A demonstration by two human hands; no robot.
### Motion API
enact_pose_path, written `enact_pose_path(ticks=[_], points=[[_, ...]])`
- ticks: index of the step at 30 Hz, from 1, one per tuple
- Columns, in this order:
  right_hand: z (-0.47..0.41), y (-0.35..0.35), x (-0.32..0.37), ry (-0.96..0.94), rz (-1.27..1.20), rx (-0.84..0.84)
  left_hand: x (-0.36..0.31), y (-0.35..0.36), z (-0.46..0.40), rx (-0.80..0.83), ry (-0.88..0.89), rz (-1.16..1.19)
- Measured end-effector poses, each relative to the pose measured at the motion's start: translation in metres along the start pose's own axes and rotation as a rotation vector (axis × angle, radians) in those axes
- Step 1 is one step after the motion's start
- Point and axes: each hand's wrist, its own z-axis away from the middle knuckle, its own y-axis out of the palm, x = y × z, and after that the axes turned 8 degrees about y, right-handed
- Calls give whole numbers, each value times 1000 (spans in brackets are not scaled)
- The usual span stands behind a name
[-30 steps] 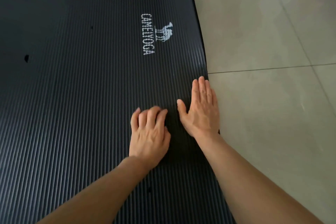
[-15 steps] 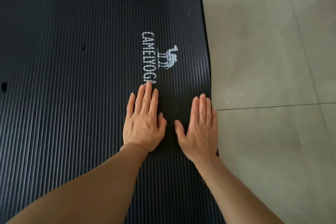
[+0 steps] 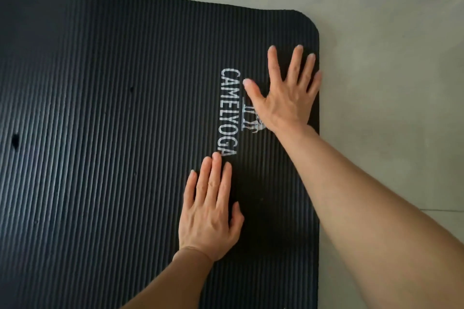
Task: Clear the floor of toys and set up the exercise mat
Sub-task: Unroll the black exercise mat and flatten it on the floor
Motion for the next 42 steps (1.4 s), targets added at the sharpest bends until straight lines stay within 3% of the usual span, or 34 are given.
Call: enact_pose_path(ticks=[5,14,22,30,37,42], points=[[-65,-10,14,-7,13,-1,0,3,0,27,-15,3],[-56,-10,2,-53,6,-52,0,2,0,5,-10,8],[36,4,-39,6,-89,-58,-3,-3,3,-49,-24,48],[156,26,-59,51,-170,-43,-7,2,9,-71,-16,-72],[180,31,-47,165,-413,-97,-11,7,5,-93,-140,-100],[174,31,-37,155,-176,-71,-11,9,0,-51,-128,-130]])
